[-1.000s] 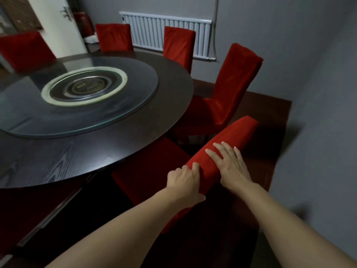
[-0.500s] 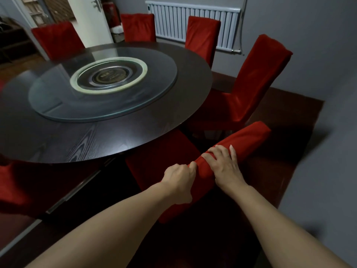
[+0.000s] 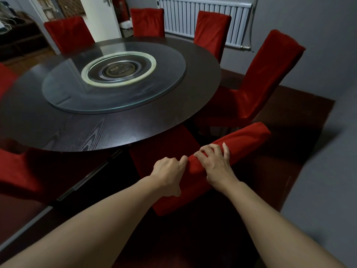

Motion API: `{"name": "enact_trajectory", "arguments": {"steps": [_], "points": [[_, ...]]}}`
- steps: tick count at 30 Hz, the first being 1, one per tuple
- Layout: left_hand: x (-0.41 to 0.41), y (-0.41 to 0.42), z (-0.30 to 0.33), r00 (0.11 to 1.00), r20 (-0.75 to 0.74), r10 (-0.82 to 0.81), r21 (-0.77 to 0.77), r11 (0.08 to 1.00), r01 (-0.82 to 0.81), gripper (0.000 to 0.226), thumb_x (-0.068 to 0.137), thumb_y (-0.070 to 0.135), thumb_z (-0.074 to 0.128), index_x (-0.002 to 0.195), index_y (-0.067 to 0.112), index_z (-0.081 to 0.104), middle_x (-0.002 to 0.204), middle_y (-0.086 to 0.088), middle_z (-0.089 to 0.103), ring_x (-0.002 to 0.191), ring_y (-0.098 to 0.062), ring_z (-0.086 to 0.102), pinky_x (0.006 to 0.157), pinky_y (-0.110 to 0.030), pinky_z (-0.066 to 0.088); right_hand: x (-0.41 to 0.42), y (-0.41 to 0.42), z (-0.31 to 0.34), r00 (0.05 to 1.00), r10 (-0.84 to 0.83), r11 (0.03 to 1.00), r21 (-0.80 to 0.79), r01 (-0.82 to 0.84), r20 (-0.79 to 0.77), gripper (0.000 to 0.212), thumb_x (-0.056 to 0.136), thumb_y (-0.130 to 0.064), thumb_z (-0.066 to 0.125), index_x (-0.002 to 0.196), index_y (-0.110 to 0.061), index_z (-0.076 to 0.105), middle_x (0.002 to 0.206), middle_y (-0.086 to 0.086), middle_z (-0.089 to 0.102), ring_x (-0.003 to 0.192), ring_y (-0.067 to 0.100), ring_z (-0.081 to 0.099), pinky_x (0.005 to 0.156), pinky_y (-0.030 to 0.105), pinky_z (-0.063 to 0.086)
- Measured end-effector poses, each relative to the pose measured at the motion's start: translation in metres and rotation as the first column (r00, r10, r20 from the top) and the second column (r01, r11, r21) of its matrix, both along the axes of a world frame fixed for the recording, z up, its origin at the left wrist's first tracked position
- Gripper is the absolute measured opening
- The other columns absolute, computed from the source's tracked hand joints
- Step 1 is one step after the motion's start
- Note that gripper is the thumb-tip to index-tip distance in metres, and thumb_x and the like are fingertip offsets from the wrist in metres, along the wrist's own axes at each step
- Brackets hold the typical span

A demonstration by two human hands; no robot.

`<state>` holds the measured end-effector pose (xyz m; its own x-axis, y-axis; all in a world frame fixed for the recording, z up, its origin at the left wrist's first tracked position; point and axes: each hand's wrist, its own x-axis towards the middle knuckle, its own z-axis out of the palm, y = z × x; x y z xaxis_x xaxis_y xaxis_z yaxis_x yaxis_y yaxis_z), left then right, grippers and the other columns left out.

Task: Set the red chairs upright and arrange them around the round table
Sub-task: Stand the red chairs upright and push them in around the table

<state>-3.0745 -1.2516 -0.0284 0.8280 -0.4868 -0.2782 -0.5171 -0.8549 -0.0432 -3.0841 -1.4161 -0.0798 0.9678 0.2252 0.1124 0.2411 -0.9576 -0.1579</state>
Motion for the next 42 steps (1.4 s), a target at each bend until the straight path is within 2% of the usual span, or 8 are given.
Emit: {"name": "enact_trajectory", "arguments": {"steps": [7, 11, 19, 26, 30, 39, 42], "points": [[0.004, -0.004, 0.0, 1.0, -0.011, -0.004, 0.028, 1.0, 0.004, 0.073, 0.065, 0.034, 0.079, 0.12, 0.018, 0.034, 0.069, 0.004, 0.047, 0.06, -0.015, 0.049, 0.053, -0.028, 0.041, 0.002, -0.005, 0.0, 1.0, 0.011, 1.0, 0.004, -0.011, 0.01, 0.063, 0.081, 0.001, 0.059, 0.136, -0.024, 0.043, 0.139, 0.001, 0.037, 0.136, 0.026, 0.023, 0.112, 0.056, -0.007], [0.015, -0.006, 0.007, 1.0, -0.003, -0.008, 0.061, 0.998, 0.008, 0.076, 0.065, 0.036, 0.077, 0.125, 0.022, 0.033, 0.077, 0.002, 0.055, 0.068, -0.019, 0.057, 0.055, -0.029, 0.045, 0.013, -0.005, 0.004, 0.999, 0.01, 0.999, 0.03, -0.011, 0.034, 0.063, 0.078, 0.001, 0.063, 0.135, -0.021, 0.045, 0.138, 0.005, 0.04, 0.135, 0.029, 0.026, 0.112, 0.057, -0.006], [0.024, -0.006, 0.015, 1.0, 0.026, 0.017, 0.11, 0.994, -0.02, 0.082, 0.065, 0.037, 0.077, 0.13, 0.022, 0.03, 0.069, 0.005, 0.045, 0.062, -0.016, 0.048, 0.049, -0.026, 0.037, 0.024, -0.002, 0.014, 0.999, 0.035, 0.999, 0.016, -0.035, 0.002, 0.064, 0.081, -0.006, 0.065, 0.138, -0.023, 0.04, 0.141, 0.003, 0.035, 0.137, 0.027, 0.021, 0.112, 0.056, -0.008], [0.019, -0.011, 0.005, 1.0, -0.021, -0.016, 0.141, 0.99, 0.019, 0.086, 0.066, 0.039, 0.076, 0.133, 0.02, 0.026, 0.083, 0.002, 0.059, 0.066, -0.017, 0.055, 0.055, -0.027, 0.045, 0.013, -0.008, 0.007, 0.999, 0.028, 1.0, -0.007, -0.028, -0.02, 0.066, 0.086, -0.008, 0.06, 0.142, -0.025, 0.032, 0.144, 0.002, 0.029, 0.139, 0.026, 0.016, 0.111, 0.054, -0.012], [0.015, -0.011, 0.002, 0.999, -0.037, -0.005, 0.141, 0.99, 0.01, 0.094, 0.066, 0.042, 0.076, 0.139, 0.02, 0.021, 0.088, 0.002, 0.058, 0.069, -0.017, 0.054, 0.056, -0.027, 0.042, 0.008, -0.01, 0.006, 0.999, 0.038, 0.999, -0.028, -0.039, -0.033, 0.07, 0.084, -0.011, 0.064, 0.143, -0.025, 0.03, 0.145, 0.003, 0.027, 0.139, 0.026, 0.015, 0.112, 0.054, -0.01], [0.008, -0.006, 0.0, 0.999, 0.041, 0.017, 0.111, 0.994, -0.022, 0.088, 0.064, 0.052, 0.074, 0.132, 0.021, 0.027, 0.097, 0.0, 0.051, 0.076, -0.017, 0.051, 0.059, -0.029, 0.041, 0.006, -0.012, 0.011, 0.998, 0.047, 0.997, -0.06, -0.05, -0.049, 0.073, 0.081, -0.024, 0.07, 0.143, -0.026, 0.031, 0.145, 0.004, 0.029, 0.139, 0.026, 0.019, 0.114, 0.05, -0.005], [0.009, -0.006, 0.002, 0.999, 0.022, 0.028, 0.082, 0.996, -0.029, 0.085, 0.065, 0.062, 0.072, 0.128, 0.021, 0.032, 0.097, 0.001, 0.049, 0.079, -0.016, 0.051, 0.062, -0.029, 0.039, 0.005, -0.015, 0.014, 0.993, 0.062, 0.994, -0.083, -0.071, -0.104, 0.079, 0.08, -0.032, 0.071, 0.145, -0.027, 0.025, 0.147, 0.003, 0.022, 0.141, 0.024, 0.013, 0.115, 0.049, -0.007]]}}
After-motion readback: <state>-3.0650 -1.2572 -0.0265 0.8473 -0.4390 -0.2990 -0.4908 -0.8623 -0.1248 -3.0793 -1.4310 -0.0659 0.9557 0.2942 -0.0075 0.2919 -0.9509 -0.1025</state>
